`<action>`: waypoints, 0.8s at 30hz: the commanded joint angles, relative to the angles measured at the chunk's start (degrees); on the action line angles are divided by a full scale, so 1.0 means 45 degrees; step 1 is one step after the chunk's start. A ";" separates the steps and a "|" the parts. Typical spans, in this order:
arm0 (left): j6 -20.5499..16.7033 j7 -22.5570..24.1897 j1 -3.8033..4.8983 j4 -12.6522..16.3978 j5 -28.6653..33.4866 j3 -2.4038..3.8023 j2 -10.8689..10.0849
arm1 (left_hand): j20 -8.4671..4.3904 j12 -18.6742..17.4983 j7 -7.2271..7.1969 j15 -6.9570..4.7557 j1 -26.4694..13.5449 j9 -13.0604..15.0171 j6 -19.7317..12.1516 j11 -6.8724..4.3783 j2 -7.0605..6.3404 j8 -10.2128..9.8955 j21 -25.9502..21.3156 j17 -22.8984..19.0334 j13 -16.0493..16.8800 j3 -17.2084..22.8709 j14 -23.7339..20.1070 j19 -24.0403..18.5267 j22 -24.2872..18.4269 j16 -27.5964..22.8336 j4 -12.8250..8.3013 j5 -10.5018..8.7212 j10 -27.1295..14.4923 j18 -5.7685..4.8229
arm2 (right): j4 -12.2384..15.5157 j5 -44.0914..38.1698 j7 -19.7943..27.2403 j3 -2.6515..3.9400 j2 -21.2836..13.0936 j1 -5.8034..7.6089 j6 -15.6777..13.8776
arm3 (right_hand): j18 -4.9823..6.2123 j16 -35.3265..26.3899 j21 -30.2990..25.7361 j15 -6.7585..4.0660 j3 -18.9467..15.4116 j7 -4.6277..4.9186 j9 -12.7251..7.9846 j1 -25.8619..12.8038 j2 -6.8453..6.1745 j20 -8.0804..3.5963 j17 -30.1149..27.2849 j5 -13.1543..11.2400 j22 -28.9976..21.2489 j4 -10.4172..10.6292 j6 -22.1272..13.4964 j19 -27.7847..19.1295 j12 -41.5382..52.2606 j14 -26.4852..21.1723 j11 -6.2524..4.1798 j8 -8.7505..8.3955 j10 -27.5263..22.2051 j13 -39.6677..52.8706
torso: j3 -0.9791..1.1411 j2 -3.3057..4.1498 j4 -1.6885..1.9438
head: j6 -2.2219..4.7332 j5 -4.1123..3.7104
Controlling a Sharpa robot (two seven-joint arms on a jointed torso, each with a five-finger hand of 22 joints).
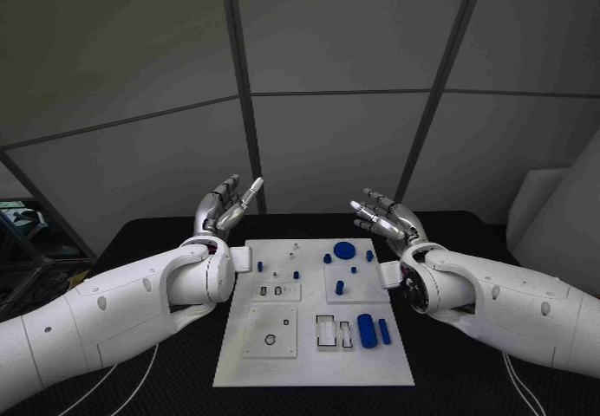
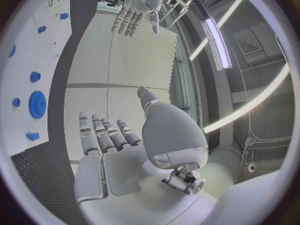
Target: Assemble the parts on the task board
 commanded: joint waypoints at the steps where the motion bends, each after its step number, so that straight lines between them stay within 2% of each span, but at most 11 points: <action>1: 0.0431 0.0475 0.0022 -0.0003 -0.0188 0.0013 0.0014 | 0.0210 0.0111 0.0332 0.0325 0.0634 0.0041 0.0342 0.0175 0.0171 0.0102 0.0206 0.0063 0.0044 0.0145 0.0396 0.0344 0.0095 0.0151 0.0153 0.0043 0.0374 -0.0134 | -0.0209 -0.1584 -0.0870 0.0087 0.0082 -0.0001 0.2051 | 0.0799 0.0728 0.1164 -0.0278 0.0264 0.1825 0.0356 0.1578 -0.0106 0.0077 0.0322 -0.0007 0.0489 -0.0874 0.3269 0.3567 0.0745 0.4584 -0.0118 0.0625 0.4396 0.0351 | -0.0001 0.0005 -0.0006 | -0.0001 0.0001; 4: 0.0431 0.0475 0.0022 -0.0003 -0.0188 0.0013 0.0014 | 0.0231 0.0159 0.0564 0.0475 0.0714 0.0065 0.0625 0.0434 0.0358 0.0132 0.0442 0.0172 0.0083 0.0237 0.1431 0.0983 0.0220 0.0337 0.0133 0.0018 0.0820 -0.0037 | -0.0345 -0.1831 -0.1015 0.0154 0.0130 -0.0015 0.2381 | 0.1107 0.0872 0.1379 -0.0567 0.0385 0.1599 0.0486 0.1838 -0.0168 0.0083 0.0328 -0.0040 0.0472 -0.1234 0.5179 0.4152 0.1041 0.6043 -0.0389 0.0945 0.6581 0.0406 | -0.0001 0.0005 -0.0006 | -0.0001 0.0001; 6: 0.0431 0.0475 0.0022 -0.0003 -0.0188 0.0013 0.0014 | 0.0229 0.0284 0.0770 0.0594 0.0848 0.0101 0.1024 0.0787 0.0506 0.0183 0.0859 0.0294 0.0163 0.0310 0.2715 0.2129 0.0436 0.0634 0.0116 0.0006 0.1676 -0.0086 | -0.0384 -0.1902 -0.1057 0.0174 0.0144 -0.0018 0.2476 | 0.1228 0.0963 0.1506 -0.0779 0.0537 0.1398 0.0574 0.2073 -0.0226 0.0033 0.0343 -0.0069 0.0456 -0.1520 0.6591 0.4535 0.1136 0.6728 -0.0605 0.1182 0.7303 0.0399 | -0.0001 0.0005 -0.0006 | -0.0001 0.0001; 7: 0.1048 0.0384 0.0019 -0.0075 -0.0171 0.0006 -0.0361 | 0.0224 0.0393 0.0891 0.0632 0.0926 0.0131 0.1348 0.1010 0.0601 0.0232 0.1186 0.0359 0.0219 0.0343 0.3495 0.3000 0.0600 0.0822 0.0102 -0.0004 0.2327 -0.0125 | -0.0610 -0.6155 -0.1130 0.0179 -0.0173 0.0014 0.1329 | 0.1264 0.1031 0.1605 -0.0893 0.0636 0.1290 0.0614 0.2190 -0.0268 -0.0040 0.0352 -0.0092 0.0465 -0.1665 0.7320 0.4793 0.1179 0.7100 -0.0719 0.1300 0.7666 0.0392 | -0.0009 0.0094 -0.0024 | -0.0158 -0.0022; 9: 0.1174 0.0350 0.0018 -0.0011 -0.0174 0.0005 -0.0471 | 0.0187 0.0685 0.1110 0.0382 0.1165 0.0229 0.2386 0.1363 0.0765 0.0407 0.2142 0.0558 0.0339 0.0389 0.5814 0.5440 0.1047 0.1385 0.0042 -0.0032 0.3925 0.0097 | -0.0625 -0.7155 -0.1218 0.0180 -0.0202 0.0094 0.1235 | 0.1274 0.1044 0.1746 -0.1070 0.0863 0.1138 0.0577 0.2298 -0.0347 -0.0198 0.0327 -0.0120 0.0452 -0.1878 0.7953 0.5240 0.1126 0.7663 -0.0888 0.1311 0.8221 0.0347 | -0.0005 0.0157 -0.0002 | -0.0134 -0.0033; 10: 0.1250 0.0328 0.0018 0.0037 -0.0196 0.0005 -0.0532 | 0.0178 0.0918 0.1190 0.0238 0.1266 0.0311 0.3105 0.1477 0.0850 0.0565 0.2501 0.0676 0.0433 0.0410 0.6921 0.6251 0.1198 0.1698 -0.0007 -0.0046 0.4902 0.0228 | -0.0639 -0.7620 -0.1264 0.0180 -0.0208 0.0147 0.1210 | 0.1253 0.1042 0.1834 -0.1164 0.1001 0.1077 0.0540 0.2297 -0.0407 -0.0304 0.0315 -0.0136 0.0448 -0.1965 0.8168 0.5508 0.1057 0.7966 -0.0952 0.1274 0.8486 0.0328 | -0.0002 0.0198 0.0012 | -0.0114 -0.0057; 12: 0.1333 0.0298 0.0018 0.0129 -0.0271 0.0005 -0.0631 | 0.0163 0.1249 0.1170 0.0096 0.1425 0.0379 0.4119 0.1570 0.0993 0.0729 0.2896 0.0717 0.0513 0.0382 0.7742 0.7070 0.1319 0.1913 -0.0105 -0.0056 0.6493 0.0425 | -0.0663 -0.8305 -0.1343 0.0181 -0.0224 0.0231 0.1191 | 0.1267 0.1097 0.1987 -0.1339 0.1226 0.1002 0.0505 0.2316 -0.0503 -0.0485 0.0333 -0.0172 0.0460 -0.2102 0.8459 0.5926 0.0977 0.8489 -0.1075 0.1226 0.8883 0.0337 | 0.0005 0.0268 0.0029 | -0.0121 -0.0097; 14: 0.1470 0.0229 0.0017 0.0253 -0.0408 0.0004 -0.0744 | 0.0117 0.1626 0.1246 -0.0190 0.1625 0.0489 0.5532 0.1269 0.1095 0.0986 0.3280 0.0848 0.0593 0.0344 0.8735 0.7876 0.1437 0.2228 -0.0281 -0.0067 0.8052 0.0636 | -0.0683 -0.9076 -0.1466 0.0182 -0.0276 0.0332 0.1192 | 0.1250 0.1101 0.2143 -0.1509 0.1483 0.0917 0.0476 0.2243 -0.0610 -0.0655 0.0344 -0.0196 0.0468 -0.2187 0.8723 0.6355 0.0839 0.8982 -0.1171 0.1138 0.9257 0.0337 | -0.0006 0.0336 0.0068 | -0.0123 -0.0130; 17: 0.1652 0.0096 0.0016 0.0480 -0.0698 0.0004 -0.0940 | -0.0124 0.1907 0.1244 -0.0503 0.1791 0.0623 0.7548 0.0957 0.1247 0.1357 0.3668 0.1040 0.0597 0.0260 0.9775 0.8761 0.1547 0.2462 -0.0528 -0.0073 0.9086 0.0689 | -0.0745 -1.0129 -0.1677 0.0184 -0.0333 0.0526 0.1239 | 0.1247 0.1141 0.2366 -0.1735 0.1846 0.0827 0.0472 0.2125 -0.0766 -0.0906 0.0398 -0.0223 0.0498 -0.2269 0.9072 0.6891 0.0688 0.9684 -0.1323 0.1038 0.9804 0.0347 | -0.0019 0.0440 0.0125 | -0.0120 -0.0179; 20: 0.1850 -0.0061 0.0015 0.0709 -0.0883 0.0004 -0.1119 | -0.0377 0.2079 0.1098 -0.0780 0.1938 0.0609 0.8220 0.0716 0.1365 0.1476 0.3967 0.1298 0.0627 0.0199 1.0677 0.9482 0.1633 0.2633 -0.0766 -0.0070 0.9942 0.0698 | -0.0871 -1.0940 -0.1900 0.0184 -0.0323 0.0778 0.1401 | 0.1242 0.1117 0.2542 -0.1885 0.2159 0.0765 0.0471 0.1989 -0.0929 -0.1090 0.0448 -0.0277 0.0524 -0.2303 0.9337 0.7261 0.0512 1.0197 -0.1440 0.0929 1.0209 0.0352 | -0.0022 0.0563 0.0158 | -0.0118 -0.0225; 24: 0.2229 -0.0371 0.0013 0.1270 -0.1283 0.0004 -0.1479 | -0.0742 0.2185 0.0894 -0.1163 0.2103 0.0551 0.8919 0.0411 0.1509 0.1518 0.4338 0.1784 0.0696 0.0132 1.1882 1.0400 0.1749 0.2861 -0.1048 -0.0071 1.1029 0.0701 | -0.1061 -1.2449 -0.2409 0.0183 -0.0310 0.1233 0.1793 | 0.1241 0.1221 0.2941 -0.2145 0.2462 0.0637 0.0491 0.1855 -0.1180 -0.1376 0.0631 -0.0368 0.0654 -0.2328 0.9716 0.7882 0.0399 1.1057 -0.1616 0.0823 1.0770 0.0376 | -0.0056 0.0881 0.0260 | -0.0011 -0.0338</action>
